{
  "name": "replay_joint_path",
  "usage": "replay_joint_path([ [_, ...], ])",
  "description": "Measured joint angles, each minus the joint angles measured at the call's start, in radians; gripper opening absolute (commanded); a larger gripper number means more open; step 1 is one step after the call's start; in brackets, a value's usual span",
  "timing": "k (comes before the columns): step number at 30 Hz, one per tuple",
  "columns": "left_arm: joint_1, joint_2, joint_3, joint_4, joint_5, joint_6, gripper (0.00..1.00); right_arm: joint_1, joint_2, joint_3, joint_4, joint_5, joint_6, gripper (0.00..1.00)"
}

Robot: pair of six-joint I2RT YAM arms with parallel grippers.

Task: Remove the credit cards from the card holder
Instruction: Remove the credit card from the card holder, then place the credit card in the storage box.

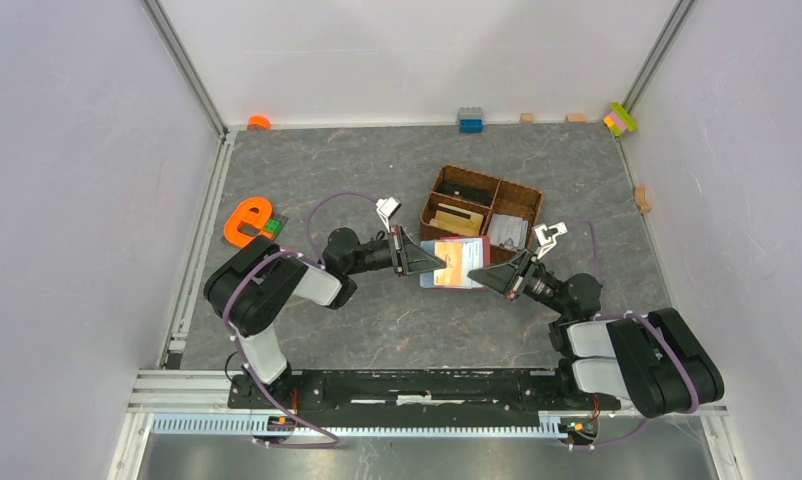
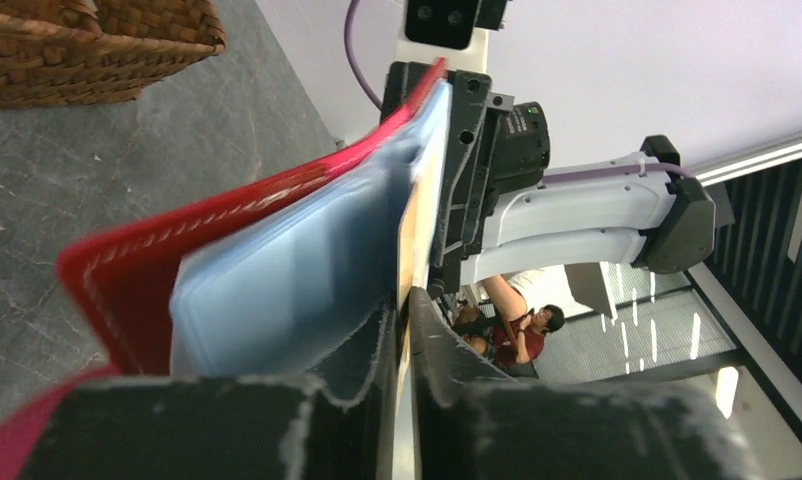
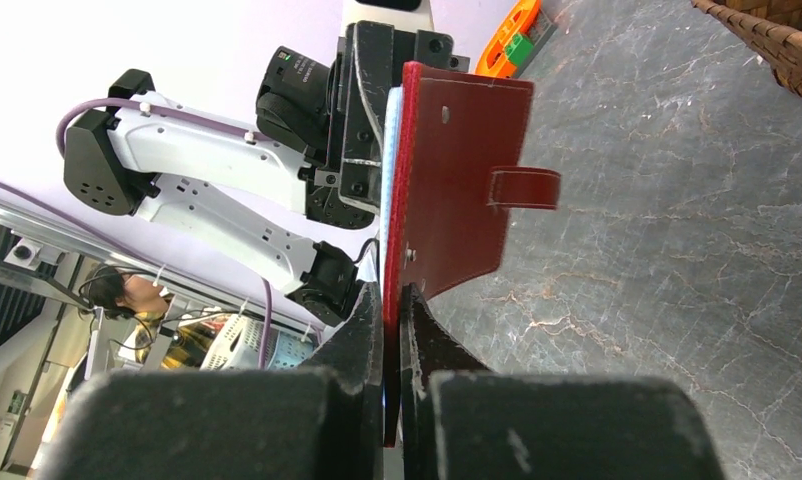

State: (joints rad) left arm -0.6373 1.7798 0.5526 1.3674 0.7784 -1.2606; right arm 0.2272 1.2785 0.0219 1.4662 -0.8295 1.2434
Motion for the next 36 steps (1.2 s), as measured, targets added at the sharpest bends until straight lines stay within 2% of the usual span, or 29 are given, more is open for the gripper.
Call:
replay_joint_path([
  [9,0.008,-0.067,-0.018,-0.021,0.007,0.005,0.02,0.000,-0.001,-0.001,0.002,0.000,0.010,0.00],
  [17,0.034,-0.246,-0.061,-0.240,-0.078,0.137,0.02,-0.035,-0.009,-0.006,0.003,0.003,0.009,0.00],
  [24,0.038,-0.465,-0.101,-0.474,-0.233,0.294,0.02,-0.059,-0.042,-0.012,0.002,0.005,-0.008,0.00],
  [36,0.038,-0.570,-0.140,-0.605,-0.362,0.382,0.02,-0.067,-0.163,-0.012,-0.064,0.028,-0.121,0.00],
])
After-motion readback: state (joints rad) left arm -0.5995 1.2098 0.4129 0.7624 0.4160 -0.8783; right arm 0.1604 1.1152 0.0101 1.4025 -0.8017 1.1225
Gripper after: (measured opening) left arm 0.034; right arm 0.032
